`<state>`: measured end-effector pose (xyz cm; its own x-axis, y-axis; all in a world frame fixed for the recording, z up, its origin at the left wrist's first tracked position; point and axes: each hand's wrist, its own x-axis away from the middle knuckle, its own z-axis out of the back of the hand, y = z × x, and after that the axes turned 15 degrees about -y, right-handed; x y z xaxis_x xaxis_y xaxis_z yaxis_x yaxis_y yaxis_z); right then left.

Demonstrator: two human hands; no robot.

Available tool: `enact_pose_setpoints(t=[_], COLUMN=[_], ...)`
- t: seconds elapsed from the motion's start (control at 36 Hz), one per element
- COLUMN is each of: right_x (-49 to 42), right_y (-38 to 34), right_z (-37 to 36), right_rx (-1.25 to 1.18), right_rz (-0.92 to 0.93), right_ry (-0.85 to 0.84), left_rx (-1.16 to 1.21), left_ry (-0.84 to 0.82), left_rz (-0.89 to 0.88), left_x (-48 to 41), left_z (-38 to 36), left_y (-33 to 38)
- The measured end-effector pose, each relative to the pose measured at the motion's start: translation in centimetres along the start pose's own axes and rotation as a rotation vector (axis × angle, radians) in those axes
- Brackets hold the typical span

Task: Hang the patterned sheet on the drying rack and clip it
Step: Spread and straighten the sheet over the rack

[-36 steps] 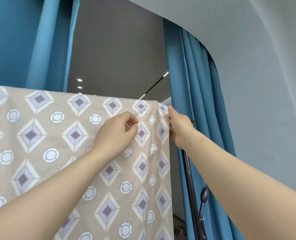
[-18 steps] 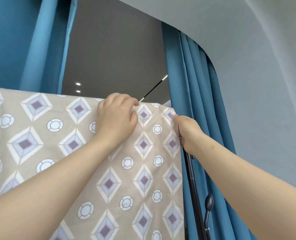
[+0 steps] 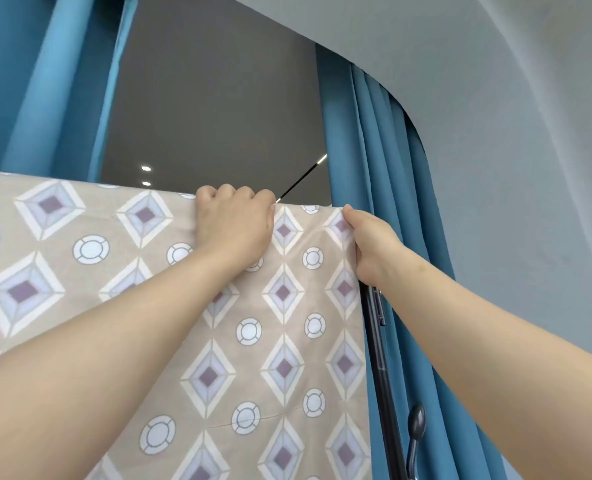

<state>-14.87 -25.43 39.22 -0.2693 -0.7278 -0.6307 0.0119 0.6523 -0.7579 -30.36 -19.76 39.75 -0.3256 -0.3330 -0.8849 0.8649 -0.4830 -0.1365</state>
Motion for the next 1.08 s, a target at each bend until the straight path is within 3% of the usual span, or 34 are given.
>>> enact_pose_setpoints(t=[0.47,0.83,0.97,1.03,1.08], right_x=[0.9,2.7,4.5,4.9,5.2], right_y=[-2.0,-1.7,0.3,1.4,1.7], right_z=[7.3,12.0,12.2,11.9,10.9], right_rx=[-0.016,-0.099,-0.214,-0.249,-0.183], right_rz=[0.022,0.095,0.009,-0.024,-0.015], right_ry=[0.158,0.294,0.166,0.13,0.198], left_rx=[0.109,0.461,0.638,0.627,0.522], left_ry=[-0.086,-0.118,-0.137,-0.132,-0.115], left_rz=[-0.127,-0.233,-0.271,-0.284,-0.29], left_x=[-3.6,-4.8,-4.1,-3.9,-3.5], left_z=[-1.2,-1.8,-2.5,-2.5,-2.3], left_y=[7.4,14.7,15.8,14.9,14.0])
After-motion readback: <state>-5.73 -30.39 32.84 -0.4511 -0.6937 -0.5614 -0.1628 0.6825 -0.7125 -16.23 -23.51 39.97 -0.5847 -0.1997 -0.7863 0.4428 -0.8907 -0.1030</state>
